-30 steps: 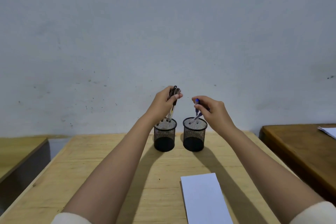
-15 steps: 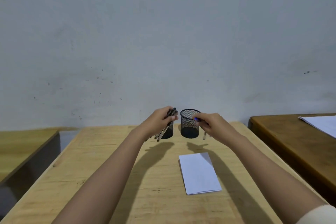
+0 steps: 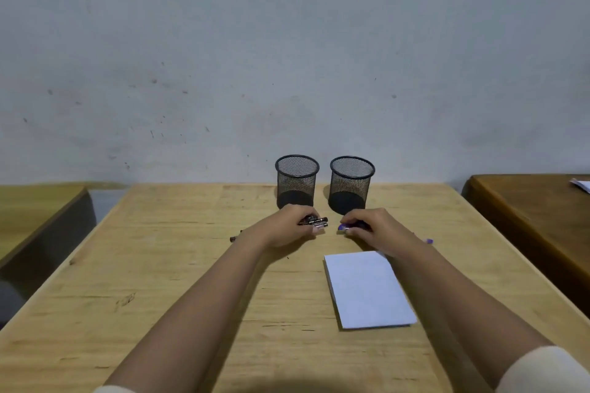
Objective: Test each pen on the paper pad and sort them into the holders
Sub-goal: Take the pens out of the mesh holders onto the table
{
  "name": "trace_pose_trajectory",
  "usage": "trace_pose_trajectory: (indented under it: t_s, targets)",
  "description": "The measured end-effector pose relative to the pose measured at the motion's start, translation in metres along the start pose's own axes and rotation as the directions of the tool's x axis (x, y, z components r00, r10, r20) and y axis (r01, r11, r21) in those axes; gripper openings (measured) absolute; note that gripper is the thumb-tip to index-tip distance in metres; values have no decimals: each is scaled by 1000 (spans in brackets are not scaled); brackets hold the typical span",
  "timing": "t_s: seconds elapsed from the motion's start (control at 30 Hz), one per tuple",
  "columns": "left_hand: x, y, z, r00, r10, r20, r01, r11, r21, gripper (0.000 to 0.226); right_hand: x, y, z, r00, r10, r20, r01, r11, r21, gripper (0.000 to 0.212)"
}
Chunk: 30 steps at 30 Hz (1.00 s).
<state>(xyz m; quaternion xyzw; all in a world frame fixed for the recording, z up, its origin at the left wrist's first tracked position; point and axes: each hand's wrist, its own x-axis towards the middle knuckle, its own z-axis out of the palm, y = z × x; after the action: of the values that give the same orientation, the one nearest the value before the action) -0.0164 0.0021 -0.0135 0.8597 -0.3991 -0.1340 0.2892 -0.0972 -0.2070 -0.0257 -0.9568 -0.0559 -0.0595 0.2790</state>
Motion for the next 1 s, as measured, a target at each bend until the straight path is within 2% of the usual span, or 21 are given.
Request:
trace_pose_trajectory:
  t_s: [0.27,0.43,0.63,0.83,1.0]
  targets:
    - [11,-15,1,1000,-6,0,6,997,81,24,13,8,1,999,41,10,-42,998,44,17]
    - [10,-16,1,1000,17,-3,-17,998,59,23,10,8,-2,999,13,42,-15,998,53,21]
    - [6,-21,3,999,30,-19,-28,998,58,26,-3,21,-5,998,56,35,-58,997,56,28]
    - [3,-20,5,1000,1,-25,1,995,97,36,-5,18,-6,998,46,41,-47,999,25,29]
    - [-25,-22,-1,988,-49,-144,64,993,101,45,-2,-1,-8,999,-6,-41,7,1000,31,26]
